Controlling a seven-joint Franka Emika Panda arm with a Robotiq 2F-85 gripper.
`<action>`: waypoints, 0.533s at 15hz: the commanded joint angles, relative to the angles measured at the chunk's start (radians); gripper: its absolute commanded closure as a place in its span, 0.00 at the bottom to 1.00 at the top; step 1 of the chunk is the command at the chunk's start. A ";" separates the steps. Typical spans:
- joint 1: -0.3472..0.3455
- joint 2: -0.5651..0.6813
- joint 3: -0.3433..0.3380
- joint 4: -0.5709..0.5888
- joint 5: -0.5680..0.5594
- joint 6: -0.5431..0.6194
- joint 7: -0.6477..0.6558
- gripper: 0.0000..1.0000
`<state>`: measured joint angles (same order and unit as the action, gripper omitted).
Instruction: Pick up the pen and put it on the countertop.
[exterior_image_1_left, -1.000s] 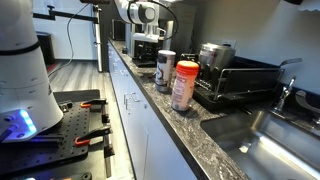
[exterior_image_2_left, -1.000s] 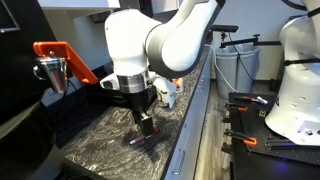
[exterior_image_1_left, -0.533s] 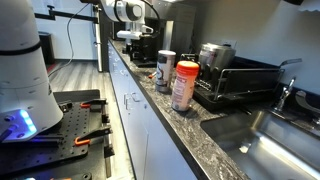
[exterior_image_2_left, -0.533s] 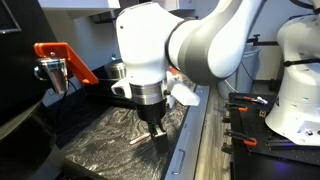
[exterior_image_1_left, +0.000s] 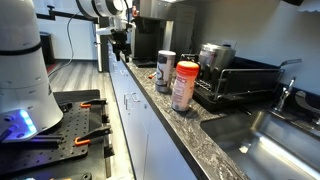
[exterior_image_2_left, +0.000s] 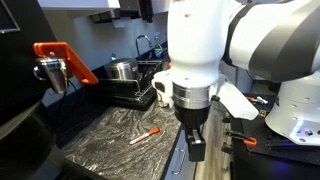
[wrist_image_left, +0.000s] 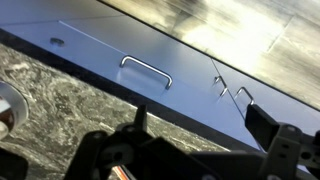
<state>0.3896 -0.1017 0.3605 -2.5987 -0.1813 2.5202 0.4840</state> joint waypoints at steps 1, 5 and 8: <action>-0.030 -0.122 0.014 -0.094 0.040 -0.040 0.087 0.00; -0.061 -0.184 -0.005 -0.158 0.115 -0.035 0.065 0.00; -0.079 -0.214 -0.024 -0.197 0.162 0.011 0.018 0.00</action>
<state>0.3256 -0.2562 0.3487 -2.7453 -0.0684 2.5012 0.5509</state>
